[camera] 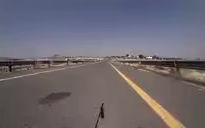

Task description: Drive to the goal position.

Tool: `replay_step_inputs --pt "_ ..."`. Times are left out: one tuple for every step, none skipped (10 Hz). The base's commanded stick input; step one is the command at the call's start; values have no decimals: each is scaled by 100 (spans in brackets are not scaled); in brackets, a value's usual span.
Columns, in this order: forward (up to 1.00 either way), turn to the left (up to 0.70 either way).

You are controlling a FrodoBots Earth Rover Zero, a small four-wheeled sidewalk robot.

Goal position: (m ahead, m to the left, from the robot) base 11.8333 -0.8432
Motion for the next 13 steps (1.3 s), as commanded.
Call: replay_step_inputs --pt "100 -1" --pt "100 -1" --pt "100 -1" --pt "100 -1" --pt "100 -1" --pt "100 -1" --pt "100 -1" --pt "100 -1" --pt "100 -1" --pt "100 -1" --pt "100 -1" --pt "100 -1" --pt "100 -1"
